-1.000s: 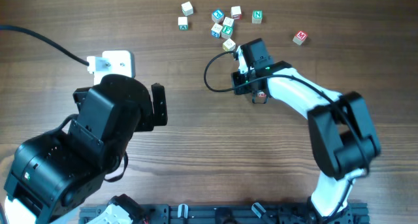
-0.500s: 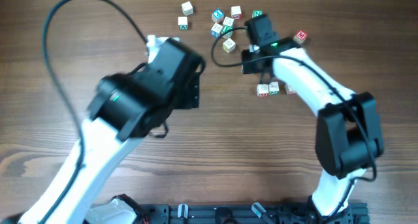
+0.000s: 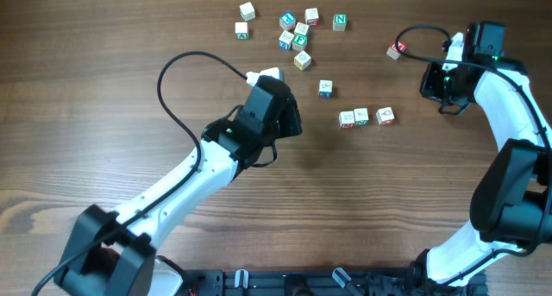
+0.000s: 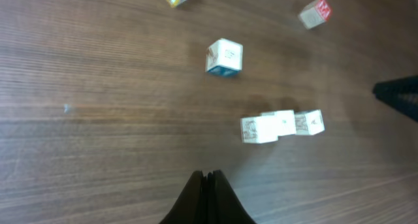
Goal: Form a horizontal line
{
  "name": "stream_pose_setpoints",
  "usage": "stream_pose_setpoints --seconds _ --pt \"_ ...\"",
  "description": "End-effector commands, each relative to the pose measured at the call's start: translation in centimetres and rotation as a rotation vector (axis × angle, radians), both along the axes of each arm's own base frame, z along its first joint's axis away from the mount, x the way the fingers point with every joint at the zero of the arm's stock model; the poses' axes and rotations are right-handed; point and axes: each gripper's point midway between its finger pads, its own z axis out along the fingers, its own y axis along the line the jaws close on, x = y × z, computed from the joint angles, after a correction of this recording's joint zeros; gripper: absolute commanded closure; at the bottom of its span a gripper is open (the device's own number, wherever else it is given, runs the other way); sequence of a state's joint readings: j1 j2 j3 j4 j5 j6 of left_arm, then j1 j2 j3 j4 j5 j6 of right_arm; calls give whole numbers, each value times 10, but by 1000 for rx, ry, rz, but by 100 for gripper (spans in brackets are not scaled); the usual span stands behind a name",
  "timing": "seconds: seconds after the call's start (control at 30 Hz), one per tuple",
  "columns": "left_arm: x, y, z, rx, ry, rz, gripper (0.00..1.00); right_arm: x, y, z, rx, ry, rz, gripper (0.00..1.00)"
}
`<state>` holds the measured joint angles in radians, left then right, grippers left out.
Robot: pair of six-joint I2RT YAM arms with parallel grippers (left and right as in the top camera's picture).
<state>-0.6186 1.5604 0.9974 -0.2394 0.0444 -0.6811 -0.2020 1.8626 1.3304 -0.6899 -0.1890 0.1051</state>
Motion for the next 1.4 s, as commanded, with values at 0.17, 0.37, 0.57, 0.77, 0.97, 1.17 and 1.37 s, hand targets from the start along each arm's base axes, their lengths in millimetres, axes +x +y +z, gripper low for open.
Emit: stream_pose_setpoints --seconds 0.17,0.37,0.57,0.77,0.97,1.17,1.37 --pt "7 -51 -78 -173 144 -119 96 -12 11 -20 38 11 37 81" --pt "10 -61 -107 -217 189 -105 96 -15 11 -37 46 -1 7 82" --pt "20 -66 -124 -265 194 -65 96 -16 11 -54 63 31 -25 83" --pt "32 -70 -127 -297 161 -39 96 -18 21 -76 125 72 -26 96" --pt "32 -76 -133 -326 196 -36 96 -19 34 -73 185 70 9 96" --pt "26 -93 -124 -356 170 -84 96 -30 46 -76 194 122 28 96" --pt "30 -97 -117 -375 138 -92 96 -33 49 -77 196 137 34 96"
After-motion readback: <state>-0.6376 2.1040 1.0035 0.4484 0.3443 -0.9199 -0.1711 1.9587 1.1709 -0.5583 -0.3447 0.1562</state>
